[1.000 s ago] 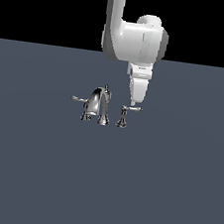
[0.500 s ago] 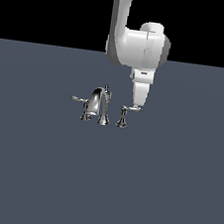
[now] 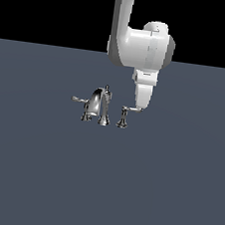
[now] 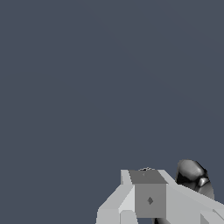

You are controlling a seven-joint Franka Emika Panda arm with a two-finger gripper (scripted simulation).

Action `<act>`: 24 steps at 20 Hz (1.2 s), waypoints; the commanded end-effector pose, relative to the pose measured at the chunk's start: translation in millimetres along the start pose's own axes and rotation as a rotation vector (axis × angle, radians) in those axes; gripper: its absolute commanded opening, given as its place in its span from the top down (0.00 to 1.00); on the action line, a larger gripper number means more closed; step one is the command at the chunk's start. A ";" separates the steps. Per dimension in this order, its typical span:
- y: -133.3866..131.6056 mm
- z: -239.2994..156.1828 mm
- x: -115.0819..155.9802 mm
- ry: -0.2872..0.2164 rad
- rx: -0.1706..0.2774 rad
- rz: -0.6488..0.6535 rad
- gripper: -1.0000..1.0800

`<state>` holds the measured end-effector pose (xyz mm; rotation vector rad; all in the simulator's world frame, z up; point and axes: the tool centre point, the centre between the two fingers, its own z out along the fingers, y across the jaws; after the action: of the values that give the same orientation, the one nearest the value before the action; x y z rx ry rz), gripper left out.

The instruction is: Turn on the faucet by rotating a designated handle.

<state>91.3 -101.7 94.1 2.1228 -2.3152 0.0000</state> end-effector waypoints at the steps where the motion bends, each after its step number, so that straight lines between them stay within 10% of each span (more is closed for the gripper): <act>1: 6.9 0.0 2.9 0.000 0.000 0.000 1.00; 24: 62.0 0.0 -4.9 -0.001 0.002 -0.002 1.00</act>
<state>36.4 -99.2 94.0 2.1189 -2.3256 0.0121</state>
